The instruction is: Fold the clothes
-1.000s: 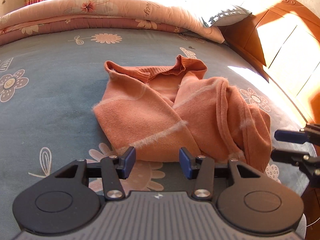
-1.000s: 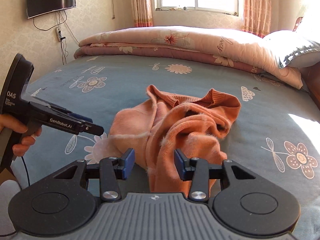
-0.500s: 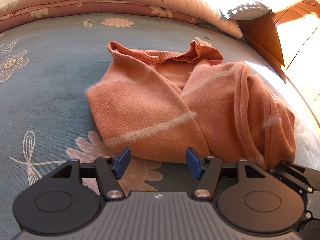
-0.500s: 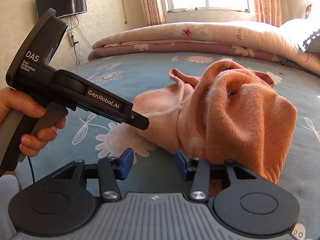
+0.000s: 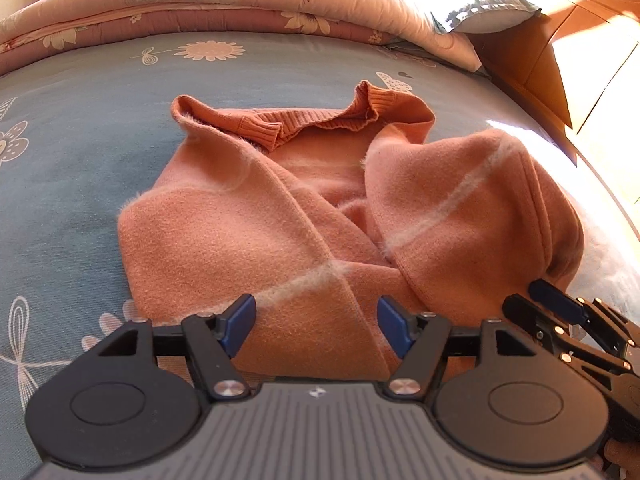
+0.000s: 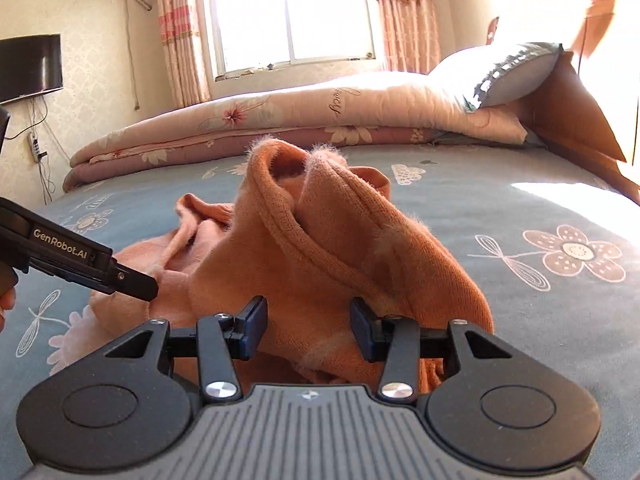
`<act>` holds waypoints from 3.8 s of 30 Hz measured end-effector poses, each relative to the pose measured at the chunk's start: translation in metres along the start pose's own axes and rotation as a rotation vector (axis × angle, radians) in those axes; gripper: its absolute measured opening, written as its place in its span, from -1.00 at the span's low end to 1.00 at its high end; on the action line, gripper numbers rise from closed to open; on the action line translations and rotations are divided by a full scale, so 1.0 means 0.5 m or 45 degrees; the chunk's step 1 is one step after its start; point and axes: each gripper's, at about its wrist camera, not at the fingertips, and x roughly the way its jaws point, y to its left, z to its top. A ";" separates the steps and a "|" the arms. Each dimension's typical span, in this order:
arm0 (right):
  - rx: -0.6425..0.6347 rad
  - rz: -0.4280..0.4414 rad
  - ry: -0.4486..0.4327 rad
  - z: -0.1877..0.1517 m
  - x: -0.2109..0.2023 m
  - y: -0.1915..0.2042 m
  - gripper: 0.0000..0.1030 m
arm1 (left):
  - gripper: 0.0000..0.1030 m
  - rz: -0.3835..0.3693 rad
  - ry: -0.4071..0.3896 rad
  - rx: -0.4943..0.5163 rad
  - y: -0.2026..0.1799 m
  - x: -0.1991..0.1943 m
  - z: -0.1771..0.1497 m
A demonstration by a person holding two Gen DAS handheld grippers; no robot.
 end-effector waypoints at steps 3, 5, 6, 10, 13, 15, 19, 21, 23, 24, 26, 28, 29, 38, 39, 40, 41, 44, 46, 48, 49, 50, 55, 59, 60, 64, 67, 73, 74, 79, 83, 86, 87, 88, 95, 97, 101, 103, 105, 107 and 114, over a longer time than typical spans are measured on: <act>0.002 0.017 -0.006 -0.002 -0.003 -0.001 0.05 | 0.31 0.036 0.002 0.016 -0.021 0.007 0.005; 0.000 0.029 -0.012 -0.004 -0.006 0.000 0.10 | 0.24 0.073 0.015 0.037 -0.026 0.010 0.007; -0.001 0.035 -0.014 -0.004 -0.008 0.001 0.10 | 0.21 0.094 0.025 0.045 -0.025 0.011 0.006; -0.004 0.059 -0.026 -0.007 -0.014 0.003 0.10 | 0.11 0.180 0.062 0.077 -0.024 0.015 0.005; 0.006 0.054 -0.032 -0.003 -0.017 -0.002 0.10 | 0.18 0.227 0.093 0.090 -0.020 0.017 0.005; 0.008 0.052 -0.037 -0.002 -0.019 -0.003 0.12 | 0.18 0.242 0.115 0.092 -0.015 0.016 0.008; -0.009 0.050 -0.048 -0.003 -0.027 -0.001 0.12 | 0.13 0.302 0.135 0.217 -0.053 0.032 0.012; -0.008 0.051 -0.049 -0.003 -0.030 0.001 0.12 | 0.07 0.332 0.144 0.279 -0.073 0.040 0.015; -0.007 0.049 -0.057 -0.002 -0.034 0.001 0.12 | -0.18 0.362 0.154 0.342 -0.092 0.048 0.017; -0.007 0.048 -0.061 -0.002 -0.036 0.000 0.12 | -0.25 0.377 0.159 0.373 -0.101 0.052 0.018; -0.006 0.046 -0.070 -0.002 -0.041 -0.001 0.12 | -0.64 0.406 0.169 0.436 -0.121 0.060 0.020; -0.005 0.044 -0.079 -0.002 -0.045 -0.002 0.12 | -0.81 0.425 0.169 0.461 -0.122 0.054 0.021; -0.005 0.043 -0.083 -0.002 -0.047 -0.002 0.12 | -0.84 0.430 0.166 0.460 -0.116 0.046 0.020; 0.007 0.039 -0.109 -0.003 -0.062 -0.004 0.12 | -0.89 0.493 0.134 0.458 -0.052 -0.036 0.016; 0.010 0.039 -0.109 -0.004 -0.062 -0.004 0.12 | -0.89 0.504 0.128 0.457 -0.042 -0.046 0.017; 0.014 0.040 -0.108 -0.005 -0.062 -0.003 0.12 | -0.89 0.517 0.118 0.456 -0.036 -0.053 0.019; 0.016 0.040 -0.107 -0.005 -0.061 -0.003 0.12 | -0.89 0.530 0.107 0.455 -0.028 -0.061 0.021; 0.034 0.025 -0.114 -0.006 -0.060 -0.003 0.12 | -0.89 0.589 0.069 0.470 -0.003 -0.082 0.025; 0.048 0.018 -0.116 -0.007 -0.058 -0.004 0.12 | -0.89 0.607 0.069 0.464 0.018 -0.091 0.027; 0.057 0.014 -0.116 -0.008 -0.057 -0.005 0.12 | -0.89 0.627 0.066 0.446 0.038 -0.100 0.027; 0.059 0.015 -0.115 -0.008 -0.056 -0.005 0.12 | -0.89 0.639 0.060 0.440 0.048 -0.105 0.027; 0.062 0.015 -0.114 -0.008 -0.056 -0.006 0.12 | -0.89 0.650 0.054 0.433 0.058 -0.110 0.028; 0.072 0.017 -0.109 -0.010 -0.052 -0.006 0.12 | -0.89 0.699 0.023 0.396 0.104 -0.129 0.041; 0.073 0.014 -0.101 -0.010 -0.049 -0.007 0.12 | -0.89 0.754 0.000 0.367 0.145 -0.134 0.059; 0.076 0.008 -0.101 -0.011 -0.047 -0.007 0.12 | -0.89 0.769 -0.003 0.360 0.155 -0.134 0.063; 0.064 -0.005 -0.089 -0.013 -0.041 -0.004 0.12 | -0.90 0.853 0.000 0.317 0.210 -0.120 0.079; 0.056 -0.013 -0.087 -0.014 -0.037 -0.003 0.12 | -0.90 0.890 0.010 0.262 0.255 -0.106 0.087; 0.023 -0.020 -0.079 -0.015 -0.028 0.005 0.12 | -0.93 0.889 -0.016 0.097 0.337 -0.083 0.082; 0.016 -0.022 -0.078 -0.016 -0.026 0.007 0.12 | -0.93 0.843 -0.021 0.030 0.352 -0.084 0.077; -0.024 -0.037 -0.071 -0.019 -0.015 0.018 0.12 | -0.89 0.607 -0.048 -0.303 0.431 -0.087 0.055; -0.050 -0.043 -0.069 -0.023 -0.009 0.027 0.12 | -0.80 0.410 -0.045 -0.475 0.455 -0.082 0.030; -0.061 -0.039 -0.066 -0.026 -0.007 0.032 0.13 | -0.50 0.287 -0.001 -0.443 0.402 -0.062 0.008; -0.059 -0.038 -0.068 -0.027 -0.007 0.033 0.14 | -0.47 0.263 0.011 -0.436 0.388 -0.054 0.005; -0.056 -0.038 -0.071 -0.028 -0.008 0.033 0.14 | -0.42 0.243 0.021 -0.431 0.374 -0.046 0.002; -0.024 -0.016 -0.078 -0.024 -0.019 0.024 0.14 | -0.31 0.209 -0.068 -0.548 0.356 -0.039 -0.028; -0.015 -0.015 -0.084 -0.023 -0.022 0.021 0.14 | -0.30 0.178 -0.128 -0.598 0.359 -0.054 -0.040; 0.010 -0.005 -0.089 -0.021 -0.026 0.016 0.14 | -0.26 0.066 -0.228 -0.687 0.369 -0.071 -0.071; 0.018 0.001 -0.084 -0.022 -0.025 0.014 0.14 | -0.09 -0.011 -0.290 -0.717 0.373 -0.068 -0.081; 0.020 0.007 -0.074 -0.023 -0.022 0.014 0.14 | 0.20 -0.087 -0.351 -0.744 0.377 -0.065 -0.091; 0.019 0.008 -0.070 -0.024 -0.021 0.016 0.14 | 0.20 -0.131 -0.394 -0.754 0.371 -0.062 -0.084; 0.018 0.005 -0.063 -0.025 -0.019 0.016 0.14 | 0.22 -0.156 -0.381 -0.742 0.359 -0.029 -0.066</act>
